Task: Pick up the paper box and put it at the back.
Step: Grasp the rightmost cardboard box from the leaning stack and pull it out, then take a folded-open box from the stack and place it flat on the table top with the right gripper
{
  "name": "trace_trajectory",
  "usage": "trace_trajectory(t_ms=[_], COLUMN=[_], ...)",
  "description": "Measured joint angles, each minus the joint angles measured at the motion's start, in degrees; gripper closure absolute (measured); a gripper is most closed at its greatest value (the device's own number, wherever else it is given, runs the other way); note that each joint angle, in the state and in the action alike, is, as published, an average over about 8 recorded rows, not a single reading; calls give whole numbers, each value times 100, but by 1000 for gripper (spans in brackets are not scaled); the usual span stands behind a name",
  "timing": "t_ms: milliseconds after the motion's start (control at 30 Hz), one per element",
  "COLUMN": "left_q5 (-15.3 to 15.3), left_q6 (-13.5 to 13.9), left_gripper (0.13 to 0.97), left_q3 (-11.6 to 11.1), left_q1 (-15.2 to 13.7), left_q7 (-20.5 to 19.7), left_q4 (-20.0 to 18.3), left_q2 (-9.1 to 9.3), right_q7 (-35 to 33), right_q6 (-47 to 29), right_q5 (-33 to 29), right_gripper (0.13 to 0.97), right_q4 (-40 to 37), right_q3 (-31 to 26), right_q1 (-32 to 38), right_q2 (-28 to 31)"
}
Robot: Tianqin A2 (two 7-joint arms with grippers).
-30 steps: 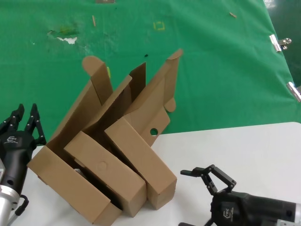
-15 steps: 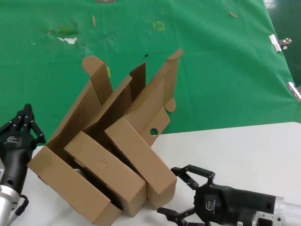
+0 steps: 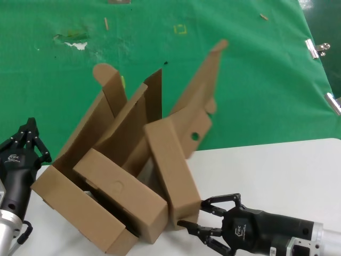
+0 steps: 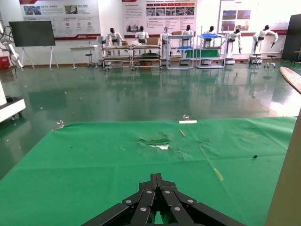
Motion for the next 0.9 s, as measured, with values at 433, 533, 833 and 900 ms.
trace_trajectory(t_ms=[433, 533, 833, 900], left_q5=[0, 0, 0, 0], left_q6=[0, 0, 0, 0], left_gripper=[957, 957, 957, 957], left_q3=[0, 0, 0, 0], left_q1=[0, 0, 0, 0], left_q7=[0, 0, 0, 0], left_q4=[0, 0, 0, 0], left_q2=[0, 0, 0, 0], right_q7=[131, 239, 998, 1240], right_q6=[88, 183, 647, 726], right_q5=[130, 156, -244, -512], right_gripper=[906, 937, 949, 954], right_q4=[79, 82, 34, -45], right_q3=[200, 339, 557, 443], right_q1=[-47, -12, 590, 877], right_q2=[81, 168, 875, 1093])
